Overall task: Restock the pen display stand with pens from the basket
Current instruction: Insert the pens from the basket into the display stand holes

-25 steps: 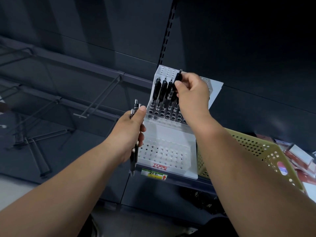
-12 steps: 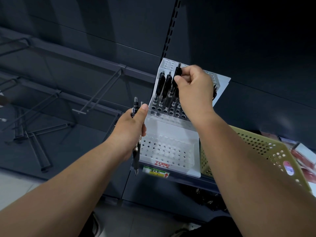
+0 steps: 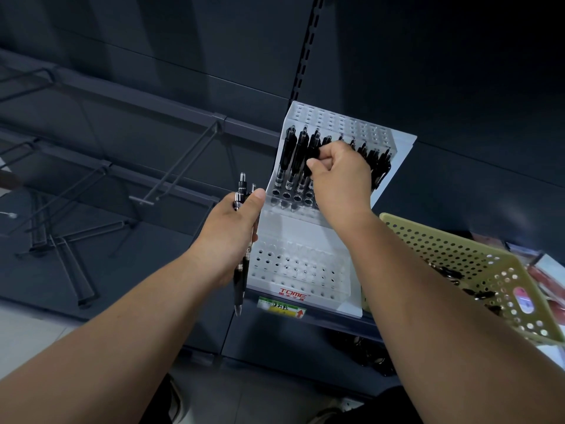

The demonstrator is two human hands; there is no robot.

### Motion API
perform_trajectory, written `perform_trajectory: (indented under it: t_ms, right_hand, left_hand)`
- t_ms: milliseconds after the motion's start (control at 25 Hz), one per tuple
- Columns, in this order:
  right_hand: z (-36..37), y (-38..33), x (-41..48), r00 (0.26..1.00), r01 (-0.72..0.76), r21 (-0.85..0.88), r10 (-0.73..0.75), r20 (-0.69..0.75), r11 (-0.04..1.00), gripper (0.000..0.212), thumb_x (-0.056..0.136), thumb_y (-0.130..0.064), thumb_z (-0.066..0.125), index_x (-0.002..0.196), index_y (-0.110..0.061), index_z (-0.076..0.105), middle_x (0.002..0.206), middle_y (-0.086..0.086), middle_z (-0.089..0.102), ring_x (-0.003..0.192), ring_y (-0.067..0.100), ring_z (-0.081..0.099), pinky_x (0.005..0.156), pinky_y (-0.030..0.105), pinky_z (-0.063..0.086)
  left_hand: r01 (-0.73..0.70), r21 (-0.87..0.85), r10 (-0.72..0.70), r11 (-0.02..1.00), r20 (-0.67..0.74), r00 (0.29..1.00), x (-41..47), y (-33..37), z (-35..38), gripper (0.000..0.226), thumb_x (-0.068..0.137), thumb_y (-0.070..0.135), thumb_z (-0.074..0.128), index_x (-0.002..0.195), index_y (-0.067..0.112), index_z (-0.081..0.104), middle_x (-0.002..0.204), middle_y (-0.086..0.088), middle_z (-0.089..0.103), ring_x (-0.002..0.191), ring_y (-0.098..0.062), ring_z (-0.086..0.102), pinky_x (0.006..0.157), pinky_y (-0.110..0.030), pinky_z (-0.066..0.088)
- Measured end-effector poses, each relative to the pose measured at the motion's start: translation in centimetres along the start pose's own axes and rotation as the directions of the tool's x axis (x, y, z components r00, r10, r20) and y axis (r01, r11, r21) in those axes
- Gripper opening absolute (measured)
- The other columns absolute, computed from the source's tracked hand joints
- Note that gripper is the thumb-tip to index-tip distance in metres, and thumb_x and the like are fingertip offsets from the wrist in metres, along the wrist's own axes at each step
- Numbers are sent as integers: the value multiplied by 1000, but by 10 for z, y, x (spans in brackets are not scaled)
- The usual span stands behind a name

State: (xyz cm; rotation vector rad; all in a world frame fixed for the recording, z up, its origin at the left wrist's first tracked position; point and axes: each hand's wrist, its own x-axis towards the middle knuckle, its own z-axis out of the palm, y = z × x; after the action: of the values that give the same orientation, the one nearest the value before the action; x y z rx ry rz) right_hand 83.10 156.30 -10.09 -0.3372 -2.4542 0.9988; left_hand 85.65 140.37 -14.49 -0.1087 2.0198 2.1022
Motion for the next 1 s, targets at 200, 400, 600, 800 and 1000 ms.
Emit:
perform_trajectory:
  t_ms: [200,400,600,800,1000]
  right_hand:
    - [0,2,1,1000,1,1,-1,3,1000,11,95,-19,59,103,-14,64,79,-8,62,76,12,63,69,27,50]
    - [-3,1,5,999,0,-39,2,32,999,12,92,-24,63,93,-12,66,81,3,69,78,20,66,74,36,54]
    - [-15,10,-11,992,-91,38,87,87,995,14,91,-26,63,77,-25,62,75,-4,68,75,17,68,75,44,57]
    - [-28,-5,-48,955,-225,361,132,264,905,11,95,-16,57,88,-20,66,87,-1,70,68,5,64,66,27,55]
    - [-43,-18,-65,774,-482,485,95,626,730,16,99,-23,53,101,-20,69,93,-4,69,88,8,61,91,33,50]
  left_hand:
    - [-14,-40,16,999,40,999,-5,4,0,30,88,44,61,65,30,50,59,4,44,51,-12,40,52,-29,32]
    - [-2,-17,2,1000,20,1000,-18,15,3,32,87,47,62,72,18,56,65,1,54,54,-14,44,54,-29,37]
    - [-5,21,5,1000,7,1000,-30,22,1,34,87,48,61,76,15,63,65,2,59,59,-17,47,56,-31,41]
    - [43,-10,-42,999,33,999,-37,24,9,26,92,40,58,87,16,67,73,2,62,60,-13,50,55,-26,41]
    - [114,-151,-84,982,192,978,-53,35,21,21,89,32,62,86,12,65,65,0,60,49,-7,49,40,-18,39]
